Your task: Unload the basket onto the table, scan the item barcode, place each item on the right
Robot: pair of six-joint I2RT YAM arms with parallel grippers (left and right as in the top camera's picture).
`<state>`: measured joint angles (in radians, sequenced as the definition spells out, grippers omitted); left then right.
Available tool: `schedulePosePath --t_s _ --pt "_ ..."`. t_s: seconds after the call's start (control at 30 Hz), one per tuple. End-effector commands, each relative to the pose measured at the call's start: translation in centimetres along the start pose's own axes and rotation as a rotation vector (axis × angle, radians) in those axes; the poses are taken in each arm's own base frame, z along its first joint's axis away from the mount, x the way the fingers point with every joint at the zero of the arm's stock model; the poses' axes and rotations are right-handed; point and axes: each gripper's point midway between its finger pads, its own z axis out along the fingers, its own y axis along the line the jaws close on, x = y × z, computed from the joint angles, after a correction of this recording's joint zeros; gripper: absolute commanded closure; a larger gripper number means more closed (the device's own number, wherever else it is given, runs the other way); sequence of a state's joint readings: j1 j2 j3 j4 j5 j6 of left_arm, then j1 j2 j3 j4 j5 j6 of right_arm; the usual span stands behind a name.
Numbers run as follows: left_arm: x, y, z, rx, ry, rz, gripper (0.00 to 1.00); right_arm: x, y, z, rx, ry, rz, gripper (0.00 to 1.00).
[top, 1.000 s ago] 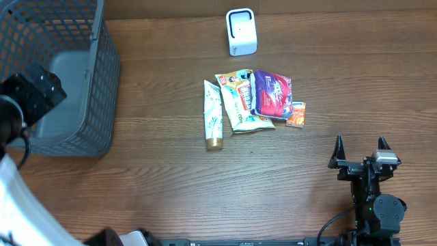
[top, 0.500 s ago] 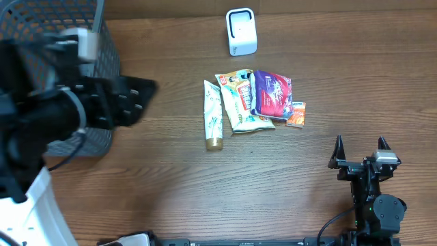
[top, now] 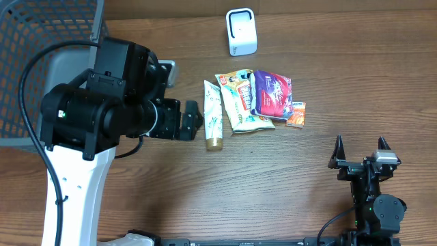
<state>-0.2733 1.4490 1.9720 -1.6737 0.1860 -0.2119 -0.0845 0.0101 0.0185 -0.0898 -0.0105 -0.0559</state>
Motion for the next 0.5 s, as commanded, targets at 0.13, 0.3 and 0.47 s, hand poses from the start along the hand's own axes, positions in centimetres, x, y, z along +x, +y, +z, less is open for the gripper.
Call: schedulePosePath --t_s 0.13,0.3,0.47 --pt "-0.88 4.56 -0.23 -0.262 -0.071 -0.164 0.00 0.20 -0.05 0.03 0.005 -0.003 -0.005 0.00" --pt "-0.88 4.55 -0.23 -0.262 -0.071 -0.164 0.00 0.20 -0.05 0.03 0.005 -0.003 -0.005 0.00" --pt "-0.97 4.54 -0.23 -0.261 -0.075 -0.163 0.00 0.20 -0.05 0.03 0.005 -0.003 -0.005 0.00"
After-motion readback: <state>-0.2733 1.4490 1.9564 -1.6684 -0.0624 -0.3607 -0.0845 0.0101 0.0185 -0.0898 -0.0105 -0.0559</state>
